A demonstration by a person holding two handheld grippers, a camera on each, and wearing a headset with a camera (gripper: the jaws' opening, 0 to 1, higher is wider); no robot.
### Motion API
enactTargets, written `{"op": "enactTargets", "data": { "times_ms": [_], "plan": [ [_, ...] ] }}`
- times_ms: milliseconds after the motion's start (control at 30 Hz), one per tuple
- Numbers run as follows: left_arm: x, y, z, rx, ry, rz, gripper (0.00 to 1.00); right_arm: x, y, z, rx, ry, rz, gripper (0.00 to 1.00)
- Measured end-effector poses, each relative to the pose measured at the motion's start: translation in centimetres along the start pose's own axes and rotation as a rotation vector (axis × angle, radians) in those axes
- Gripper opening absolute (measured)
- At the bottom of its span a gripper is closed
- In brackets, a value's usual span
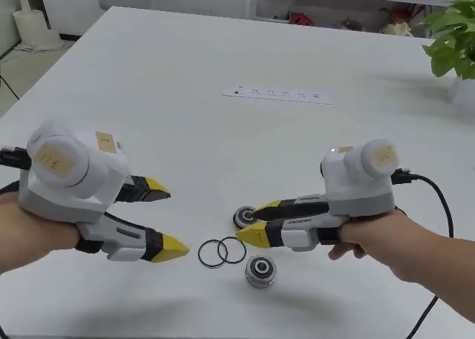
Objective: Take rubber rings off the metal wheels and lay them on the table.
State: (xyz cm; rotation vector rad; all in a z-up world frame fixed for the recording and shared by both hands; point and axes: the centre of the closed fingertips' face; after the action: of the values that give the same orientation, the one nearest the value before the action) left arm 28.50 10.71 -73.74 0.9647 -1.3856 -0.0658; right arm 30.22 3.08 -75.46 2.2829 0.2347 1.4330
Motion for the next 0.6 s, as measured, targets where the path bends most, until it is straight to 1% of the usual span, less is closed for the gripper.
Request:
{"op": "enactTargets", "data": {
  "times_ms": [267,600],
  "plan": [
    [0.2,-0.7,-1.0,0.007,0.007,0.000,0.55,0.0,0.7,1.1,-0.028,0.001,0.001,0.33],
    [0.1,-1.8,-1.6,-0.003,0.007,-0.016,0.55,0.0,1.5,2.4,-0.061,0.008,0.015,0.35]
  ]
}}
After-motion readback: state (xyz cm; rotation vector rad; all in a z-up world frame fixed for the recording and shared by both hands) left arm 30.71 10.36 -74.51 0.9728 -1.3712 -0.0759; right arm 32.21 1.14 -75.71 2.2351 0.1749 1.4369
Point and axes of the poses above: the centre of the closed fingertips' face, and the gripper's own axes: y roughly backward along the fingers, z roughly to its right, x roughly out of its top, and after that the axes turned 5 degrees about x, right-handed
